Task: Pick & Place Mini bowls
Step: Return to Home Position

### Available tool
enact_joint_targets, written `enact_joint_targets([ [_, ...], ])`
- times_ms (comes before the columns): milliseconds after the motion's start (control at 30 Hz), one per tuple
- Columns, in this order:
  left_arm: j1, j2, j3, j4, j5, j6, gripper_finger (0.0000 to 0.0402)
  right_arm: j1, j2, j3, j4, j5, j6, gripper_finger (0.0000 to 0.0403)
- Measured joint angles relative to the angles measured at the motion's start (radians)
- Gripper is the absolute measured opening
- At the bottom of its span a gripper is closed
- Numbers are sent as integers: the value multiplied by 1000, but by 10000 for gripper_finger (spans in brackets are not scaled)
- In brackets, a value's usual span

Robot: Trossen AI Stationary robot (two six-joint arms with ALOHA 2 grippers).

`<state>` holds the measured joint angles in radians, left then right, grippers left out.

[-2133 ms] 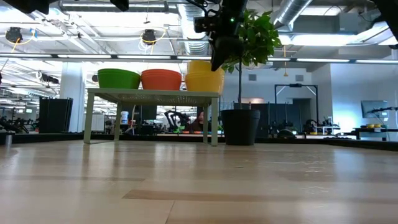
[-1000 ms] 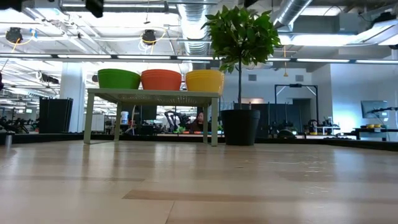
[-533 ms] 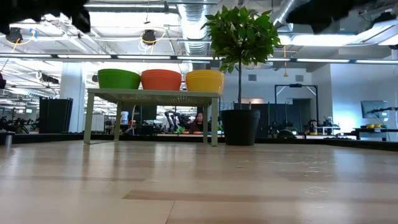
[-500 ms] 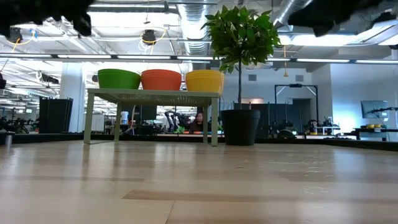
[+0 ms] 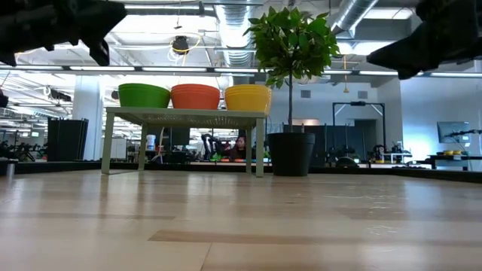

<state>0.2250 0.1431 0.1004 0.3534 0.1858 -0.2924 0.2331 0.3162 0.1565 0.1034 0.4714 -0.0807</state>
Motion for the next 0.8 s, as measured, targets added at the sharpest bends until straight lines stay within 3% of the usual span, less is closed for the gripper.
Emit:
enact_joint_targets([
  [200, -4, -139, -53, -40, 17, -6, 49, 10, -125, -53, -83, 0, 53, 65],
  [467, -4, -130, -95, -99, 16, 4, 49, 9, -302, -135, -70, 1, 39, 65],
  [800, -4, -70, -95, -111, -2, -13, 49, 5, -282, -135, -71, 1, 19, 65],
])
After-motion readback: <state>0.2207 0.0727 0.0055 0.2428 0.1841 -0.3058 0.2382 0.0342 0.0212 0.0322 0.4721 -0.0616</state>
